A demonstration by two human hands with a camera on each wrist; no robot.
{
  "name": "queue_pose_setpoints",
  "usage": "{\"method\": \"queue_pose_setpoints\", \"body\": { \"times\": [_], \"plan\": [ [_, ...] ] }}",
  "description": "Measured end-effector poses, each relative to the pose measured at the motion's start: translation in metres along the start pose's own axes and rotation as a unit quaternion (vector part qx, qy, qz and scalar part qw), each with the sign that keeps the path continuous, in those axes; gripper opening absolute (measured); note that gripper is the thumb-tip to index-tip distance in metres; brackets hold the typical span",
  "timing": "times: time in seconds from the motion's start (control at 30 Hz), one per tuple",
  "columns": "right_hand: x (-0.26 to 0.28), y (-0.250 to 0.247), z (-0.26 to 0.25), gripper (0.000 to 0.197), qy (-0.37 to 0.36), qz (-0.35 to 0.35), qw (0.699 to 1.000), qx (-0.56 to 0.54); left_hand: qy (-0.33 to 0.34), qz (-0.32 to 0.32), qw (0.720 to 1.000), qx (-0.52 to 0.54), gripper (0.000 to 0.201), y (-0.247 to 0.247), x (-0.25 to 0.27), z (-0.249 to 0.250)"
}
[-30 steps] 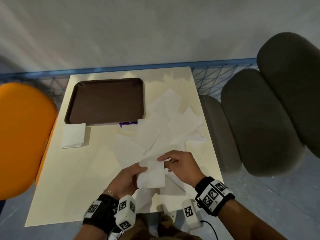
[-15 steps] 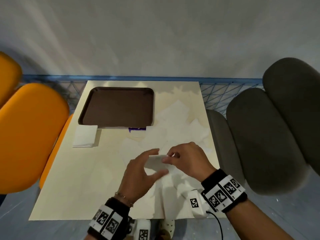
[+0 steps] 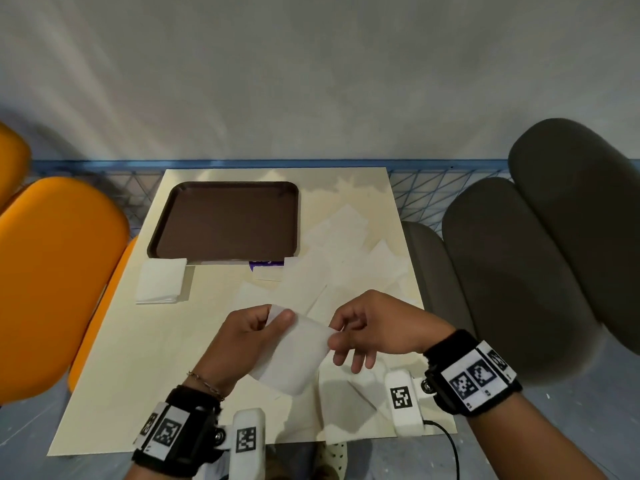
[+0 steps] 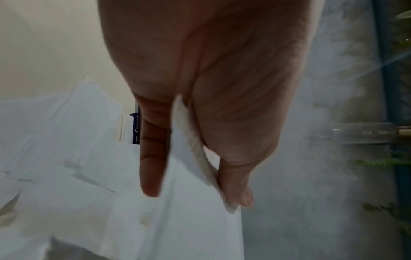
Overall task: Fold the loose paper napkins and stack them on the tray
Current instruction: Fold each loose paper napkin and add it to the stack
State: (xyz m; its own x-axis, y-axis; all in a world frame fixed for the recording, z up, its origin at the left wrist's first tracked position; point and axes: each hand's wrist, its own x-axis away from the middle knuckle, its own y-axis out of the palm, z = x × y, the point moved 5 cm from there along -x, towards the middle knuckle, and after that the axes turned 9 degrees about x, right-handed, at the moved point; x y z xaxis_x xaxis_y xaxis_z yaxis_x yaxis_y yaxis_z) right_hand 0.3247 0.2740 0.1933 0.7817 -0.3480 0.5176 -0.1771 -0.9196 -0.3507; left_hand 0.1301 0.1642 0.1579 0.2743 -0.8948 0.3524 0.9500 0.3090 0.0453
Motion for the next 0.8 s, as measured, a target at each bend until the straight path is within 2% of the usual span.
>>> {"method": "queue_pose_setpoints", "body": {
  "times": [0.17, 0.27, 0.4, 0.47, 0.53, 0.6, 0.7, 0.8],
  "plan": [
    [0.011, -0.004, -0.022, 0.015, -0.068, -0.026, 0.997, 0.005, -0.019, -0.051, 0.996, 0.067, 0.025, 0.011, 0.003, 0.0],
    [0.016, -0.003, -0.037, 0.013, -0.087, -0.023, 0.996, 0.002, -0.053, -0.072, 0.99, 0.111, 0.046, 0.02, 0.003, -0.011],
    [0.023, -0.004, -0.051, 0.008, -0.088, -0.016, 0.996, 0.028, -0.087, -0.109, 0.968, 0.21, 0.066, 0.033, 0.01, -0.028],
    [0.027, -0.007, -0.051, 0.012, -0.075, -0.001, 0.995, 0.064, -0.088, -0.089, 0.959, 0.254, 0.052, 0.033, 0.011, -0.032],
    [0.031, -0.011, -0.048, 0.02, -0.062, 0.022, 0.992, 0.109, -0.073, -0.053, 0.964, 0.251, 0.028, 0.032, 0.012, -0.028],
    [0.033, -0.016, -0.042, 0.023, -0.044, 0.05, 0.987, 0.149, -0.033, -0.013, 0.975, 0.217, 0.017, 0.027, 0.013, -0.016],
    [0.035, -0.022, -0.033, 0.026, -0.028, 0.111, 0.978, 0.172, 0.037, 0.028, 0.986, 0.162, 0.021, 0.017, 0.015, 0.004],
    [0.033, -0.021, -0.031, 0.023, -0.05, 0.173, 0.979, 0.1, 0.092, 0.057, 0.988, 0.108, 0.022, 0.015, 0.022, 0.024]
  ]
}}
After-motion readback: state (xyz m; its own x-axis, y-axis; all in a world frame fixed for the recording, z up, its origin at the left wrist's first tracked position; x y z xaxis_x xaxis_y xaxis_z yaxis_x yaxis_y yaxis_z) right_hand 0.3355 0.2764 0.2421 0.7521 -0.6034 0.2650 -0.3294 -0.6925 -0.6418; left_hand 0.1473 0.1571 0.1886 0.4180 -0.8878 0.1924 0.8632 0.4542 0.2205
